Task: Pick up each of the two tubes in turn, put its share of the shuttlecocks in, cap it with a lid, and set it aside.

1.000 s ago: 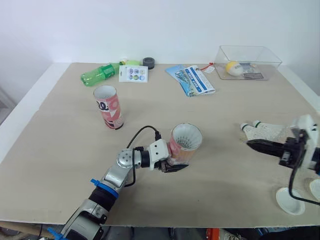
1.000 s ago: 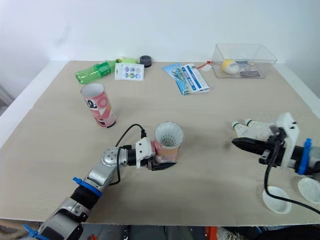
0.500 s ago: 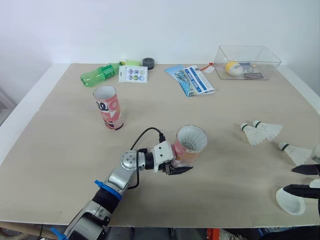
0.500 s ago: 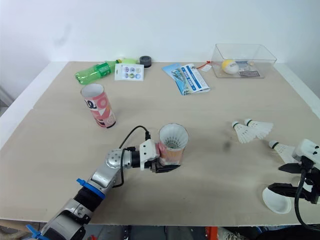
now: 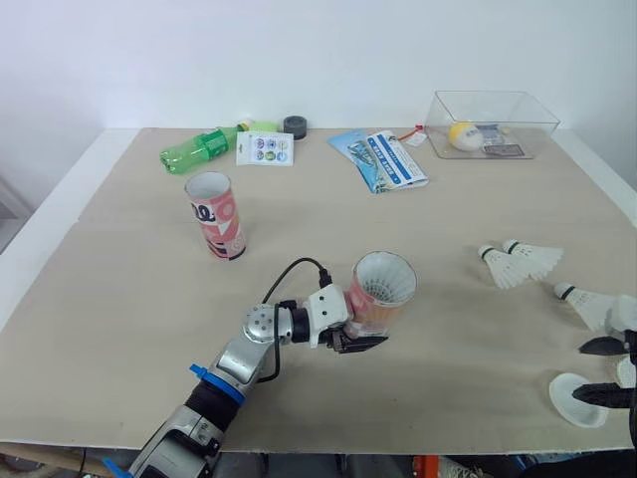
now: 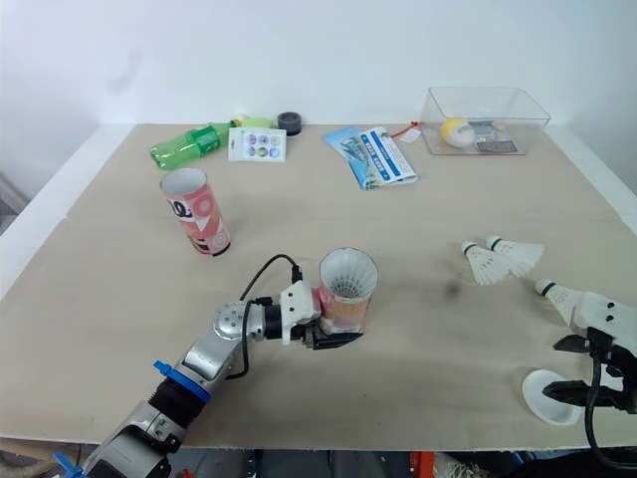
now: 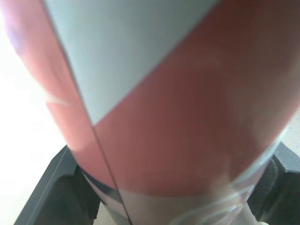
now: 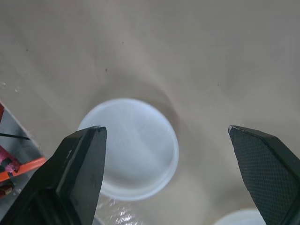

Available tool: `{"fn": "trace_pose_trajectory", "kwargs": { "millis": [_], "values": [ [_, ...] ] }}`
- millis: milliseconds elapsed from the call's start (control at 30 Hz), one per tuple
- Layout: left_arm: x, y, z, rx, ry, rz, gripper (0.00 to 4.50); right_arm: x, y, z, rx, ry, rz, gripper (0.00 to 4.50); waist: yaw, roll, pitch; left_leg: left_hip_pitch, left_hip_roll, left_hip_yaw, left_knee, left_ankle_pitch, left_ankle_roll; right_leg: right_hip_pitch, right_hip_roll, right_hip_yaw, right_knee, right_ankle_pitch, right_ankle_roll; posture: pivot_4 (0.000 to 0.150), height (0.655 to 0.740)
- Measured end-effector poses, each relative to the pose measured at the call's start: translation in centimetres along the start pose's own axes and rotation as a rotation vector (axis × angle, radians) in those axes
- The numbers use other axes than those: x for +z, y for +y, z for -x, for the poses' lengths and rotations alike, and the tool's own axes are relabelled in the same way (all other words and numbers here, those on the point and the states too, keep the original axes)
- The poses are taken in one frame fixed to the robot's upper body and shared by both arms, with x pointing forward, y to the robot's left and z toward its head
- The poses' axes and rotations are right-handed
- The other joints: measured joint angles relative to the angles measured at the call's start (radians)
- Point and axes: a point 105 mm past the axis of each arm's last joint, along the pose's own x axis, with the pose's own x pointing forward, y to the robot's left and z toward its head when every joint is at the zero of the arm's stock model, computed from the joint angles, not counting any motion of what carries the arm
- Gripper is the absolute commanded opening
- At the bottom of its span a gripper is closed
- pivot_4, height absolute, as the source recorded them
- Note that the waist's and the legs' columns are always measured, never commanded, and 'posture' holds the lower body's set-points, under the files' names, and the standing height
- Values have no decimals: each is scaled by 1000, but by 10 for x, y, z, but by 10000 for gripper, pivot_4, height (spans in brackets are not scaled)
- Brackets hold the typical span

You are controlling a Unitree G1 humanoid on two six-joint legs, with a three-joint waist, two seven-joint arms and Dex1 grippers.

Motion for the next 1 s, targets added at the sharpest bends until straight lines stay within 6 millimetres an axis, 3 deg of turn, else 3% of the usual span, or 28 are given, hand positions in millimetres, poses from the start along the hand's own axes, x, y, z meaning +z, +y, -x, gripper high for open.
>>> {"fn": "trace_pose_trajectory", "kwargs": {
  "millis": [33,133,367,767,1000],
  "values": [
    [0,0,0,1,-2,2,33489,-1,0,-2,8,6,5,44570,0,0,0,0,0,0,0,0,0,0,0,0,0,0,0,1500,7400],
    [0,-1,0,5,-5,4,33489,-3,-1,-6,29,15,10,37057,0,1,-1,0,0,0,0,0,0,0,0,0,0,0,0,1500,7400],
    [-1,-3,1,12,-11,7,33489,-17,-4,-11,45,68,33,497,0,2,-1,1,0,0,0,0,0,0,0,0,0,0,0,1500,7400],
    [-1,-3,1,12,-7,11,33489,-15,-6,-12,45,73,108,497,0,2,-1,2,0,0,0,0,0,2,0,0,0,0,0,1500,7400],
    [-2,1,0,10,1,11,33489,13,-9,-12,34,3,193,497,-4,3,-2,4,0,1,0,0,0,2,0,2,0,1,1,1500,7400]
  ]
}}
